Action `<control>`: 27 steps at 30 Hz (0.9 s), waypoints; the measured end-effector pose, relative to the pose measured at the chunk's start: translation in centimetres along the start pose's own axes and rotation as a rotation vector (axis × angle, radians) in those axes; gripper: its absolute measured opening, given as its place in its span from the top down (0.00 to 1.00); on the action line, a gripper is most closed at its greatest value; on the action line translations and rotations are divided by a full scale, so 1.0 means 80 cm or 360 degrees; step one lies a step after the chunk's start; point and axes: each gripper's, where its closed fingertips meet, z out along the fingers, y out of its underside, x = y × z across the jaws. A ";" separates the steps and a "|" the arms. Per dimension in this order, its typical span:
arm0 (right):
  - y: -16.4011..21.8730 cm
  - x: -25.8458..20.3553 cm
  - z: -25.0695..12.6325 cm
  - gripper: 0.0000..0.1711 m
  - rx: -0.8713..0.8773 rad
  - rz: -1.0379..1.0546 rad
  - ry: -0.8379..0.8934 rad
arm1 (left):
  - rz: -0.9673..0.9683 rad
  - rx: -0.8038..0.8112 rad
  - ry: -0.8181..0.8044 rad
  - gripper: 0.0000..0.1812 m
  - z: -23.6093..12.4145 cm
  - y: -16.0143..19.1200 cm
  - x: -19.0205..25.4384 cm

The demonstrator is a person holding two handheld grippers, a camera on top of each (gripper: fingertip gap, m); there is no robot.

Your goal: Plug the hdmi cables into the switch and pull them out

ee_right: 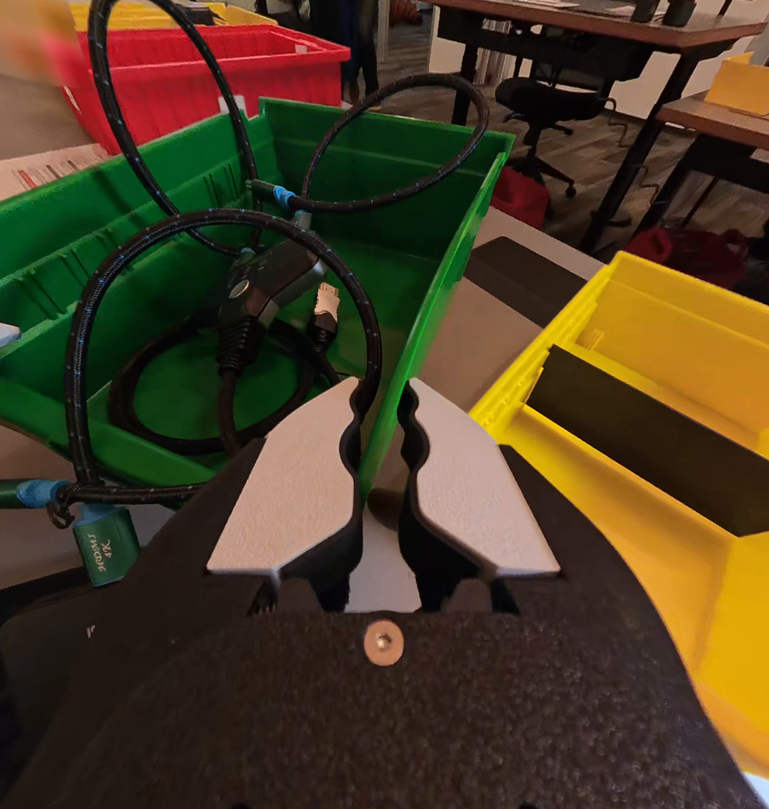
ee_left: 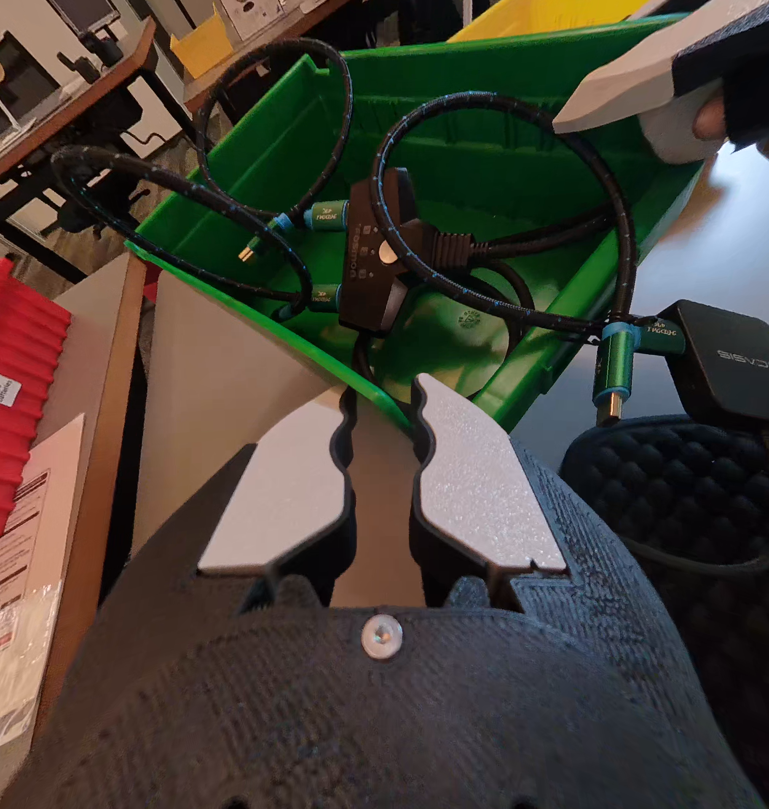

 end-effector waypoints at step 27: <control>0.159 0.167 -0.100 0.73 -0.0776 -0.0874 -0.0034 | 0.0493 -0.0078 0.0587 0.72 0.087 -0.011 0.110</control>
